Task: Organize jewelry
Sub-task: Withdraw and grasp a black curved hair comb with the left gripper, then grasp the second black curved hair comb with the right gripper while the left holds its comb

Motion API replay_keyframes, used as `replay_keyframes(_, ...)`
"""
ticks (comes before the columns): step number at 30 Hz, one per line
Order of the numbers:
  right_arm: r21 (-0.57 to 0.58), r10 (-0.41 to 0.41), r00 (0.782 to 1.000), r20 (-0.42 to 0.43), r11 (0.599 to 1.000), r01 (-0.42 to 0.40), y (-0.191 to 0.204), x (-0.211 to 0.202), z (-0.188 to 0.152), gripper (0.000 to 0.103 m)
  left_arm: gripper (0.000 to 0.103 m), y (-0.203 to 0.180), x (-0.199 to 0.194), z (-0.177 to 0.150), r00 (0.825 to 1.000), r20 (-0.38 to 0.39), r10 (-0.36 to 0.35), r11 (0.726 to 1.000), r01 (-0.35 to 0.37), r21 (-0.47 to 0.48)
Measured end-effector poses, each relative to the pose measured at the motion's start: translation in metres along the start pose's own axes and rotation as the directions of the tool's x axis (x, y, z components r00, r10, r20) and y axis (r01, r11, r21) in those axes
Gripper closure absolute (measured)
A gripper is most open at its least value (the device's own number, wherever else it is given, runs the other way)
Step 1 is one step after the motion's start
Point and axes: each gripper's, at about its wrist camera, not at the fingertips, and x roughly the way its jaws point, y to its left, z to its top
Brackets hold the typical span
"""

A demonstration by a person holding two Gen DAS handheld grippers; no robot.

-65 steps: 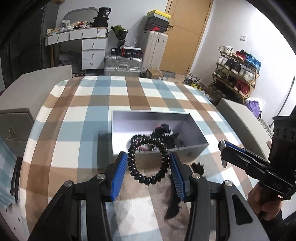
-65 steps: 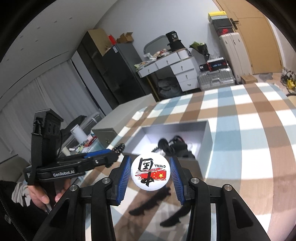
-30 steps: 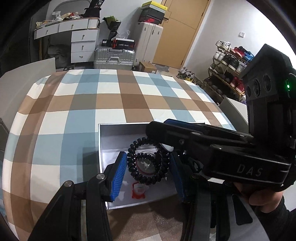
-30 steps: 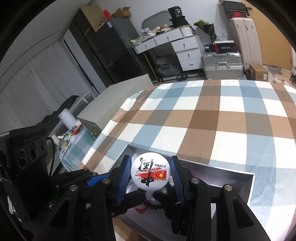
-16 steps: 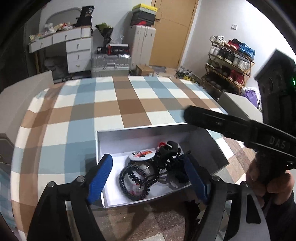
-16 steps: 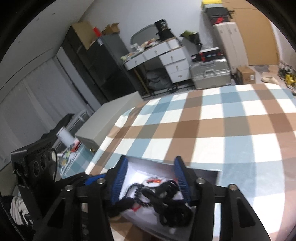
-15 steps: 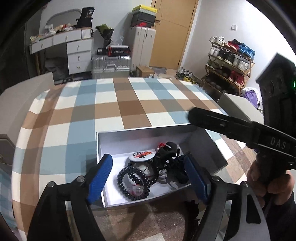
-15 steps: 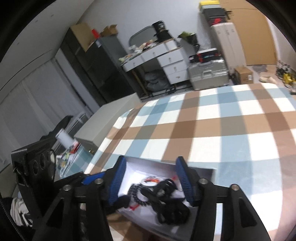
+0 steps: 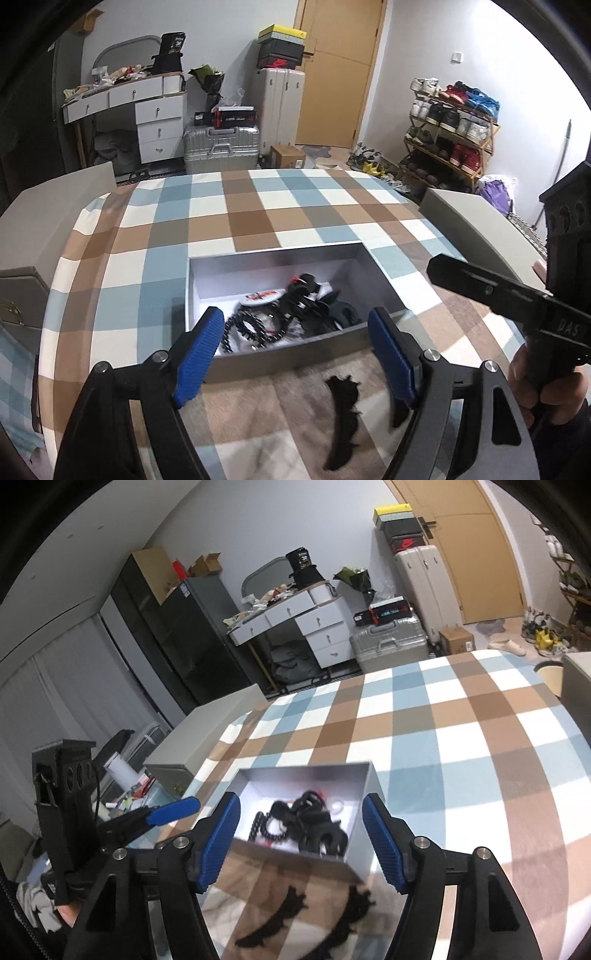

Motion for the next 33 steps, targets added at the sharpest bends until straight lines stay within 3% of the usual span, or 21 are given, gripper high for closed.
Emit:
replay_keyframes(6,-0.012,-0.055,0.998,-0.027,0.998,0.055,-0.002,-0.008,-0.023,0.033,0.026,-0.009,-0.003,-0.017,1.000,-0.019,-0.016,1.000,0.016,-0.013)
replay_keyframes(9,0.003,-0.066,0.997,-0.035,0.998,0.066,-0.007,-0.012,-0.037,0.033,0.026,-0.016,0.005,-0.032,0.993,-0.096,-0.062,0.998,0.062,0.001)
replay_keyframes(14,0.017,-0.106,0.992,-0.064,0.994,0.107,-0.018,-0.016,-0.062,0.033,0.026,-0.022,0.029,-0.049,0.978,-0.200,-0.057,0.998,0.062,0.019)
replay_keyframes(23,0.037,-0.133,0.988,-0.082,0.990,0.136,-0.030,-0.026,-0.082,0.033,0.028,-0.022,0.053,-0.051,0.963,-0.265,-0.047,0.997,0.059,0.040)
replay_keyframes(25,0.045,-0.128,0.988,-0.081,0.990,0.132,-0.031,-0.026,-0.083,0.033,0.047,-0.027,0.052,-0.058,0.956,-0.286,-0.068,0.995,0.084,0.044)
replay_keyframes(26,0.047,-0.126,0.989,-0.081,0.990,0.130,-0.031,-0.026,-0.083,0.033,0.049,-0.029,0.051,-0.058,0.958,-0.283,-0.057,0.995,0.077,0.059)
replay_keyframes(30,0.050,-0.125,0.988,-0.088,0.990,0.129,-0.032,-0.025,-0.084,0.033,0.083,-0.031,0.049,-0.059,0.959,-0.279,-0.053,0.993,0.079,0.084)
replay_keyframes(33,0.051,-0.124,0.987,-0.100,0.990,0.129,-0.033,-0.023,-0.085,0.033,0.092,-0.028,0.049,-0.059,0.957,-0.284,-0.056,0.993,0.083,0.085)
